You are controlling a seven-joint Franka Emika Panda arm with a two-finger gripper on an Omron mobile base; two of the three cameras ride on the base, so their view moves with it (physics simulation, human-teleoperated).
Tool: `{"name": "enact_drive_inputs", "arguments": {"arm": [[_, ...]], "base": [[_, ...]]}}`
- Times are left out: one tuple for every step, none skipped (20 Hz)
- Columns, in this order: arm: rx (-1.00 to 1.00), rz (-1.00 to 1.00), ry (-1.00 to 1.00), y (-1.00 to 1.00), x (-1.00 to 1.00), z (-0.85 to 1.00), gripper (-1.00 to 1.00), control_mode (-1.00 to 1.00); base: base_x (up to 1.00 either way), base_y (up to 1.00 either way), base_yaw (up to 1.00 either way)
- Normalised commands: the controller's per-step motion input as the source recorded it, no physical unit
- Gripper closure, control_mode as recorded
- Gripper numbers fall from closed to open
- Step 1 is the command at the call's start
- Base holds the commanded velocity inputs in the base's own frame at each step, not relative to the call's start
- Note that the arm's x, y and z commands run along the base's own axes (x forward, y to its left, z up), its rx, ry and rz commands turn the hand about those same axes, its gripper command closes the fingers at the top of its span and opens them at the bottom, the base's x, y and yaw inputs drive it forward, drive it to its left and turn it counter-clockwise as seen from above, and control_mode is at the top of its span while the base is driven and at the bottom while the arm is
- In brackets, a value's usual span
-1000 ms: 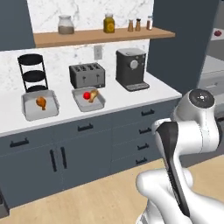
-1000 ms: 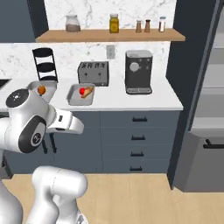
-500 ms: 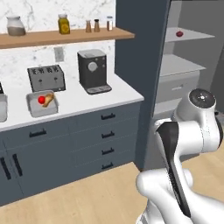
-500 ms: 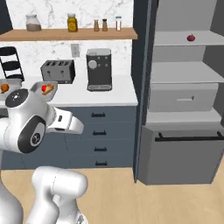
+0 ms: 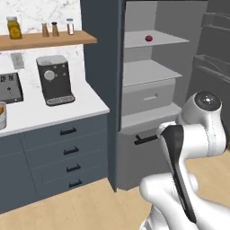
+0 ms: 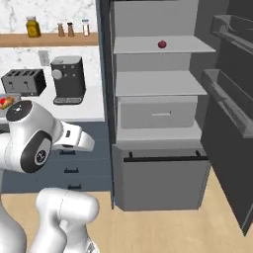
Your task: Place one tomato and one chicken drumstick in each tupperware on the nearby counter, to pack two identical lunches.
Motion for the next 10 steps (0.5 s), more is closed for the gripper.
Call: {"name": "enact_drive_inputs", "arguments": {"arm": [[0.0, 0.0, 0.0, 0.0, 0.0, 0.0, -1.0, 1.0], [0.0, 0.0, 0.0, 0.0, 0.0, 0.0, -1.0, 1.0], [0.0, 0.0, 0.0, 0.0, 0.0, 0.0, -1.0, 1.0], [0.0, 0.0, 0.0, 0.0, 0.0, 0.0, -1.0, 1.0], [0.0, 0.0, 0.0, 0.0, 0.0, 0.0, -1.0, 1.0], [0.0, 0.0, 0.0, 0.0, 0.0, 0.0, -1.0, 1.0], [0.0, 0.0, 0.0, 0.0, 0.0, 0.0, -1.0, 1.0], [0.0, 0.0, 0.0, 0.0, 0.0, 0.0, -1.0, 1.0], [0.0, 0.0, 0.0, 0.0, 0.0, 0.0, -1.0, 1.0], [0.0, 0.0, 0.0, 0.0, 0.0, 0.0, -1.0, 1.0]], "base": [[0.65, -0.89, 0.0], [0.7, -0.79, 0.0], [0.78, -0.71, 0.0], [0.82, -0.69, 0.0], [0.89, -0.61, 0.0], [0.89, -0.63, 0.0], [0.91, -0.66, 0.0], [0.93, -0.69, 0.0], [0.91, -0.66, 0.0], [0.86, -0.65, 0.0]]}}
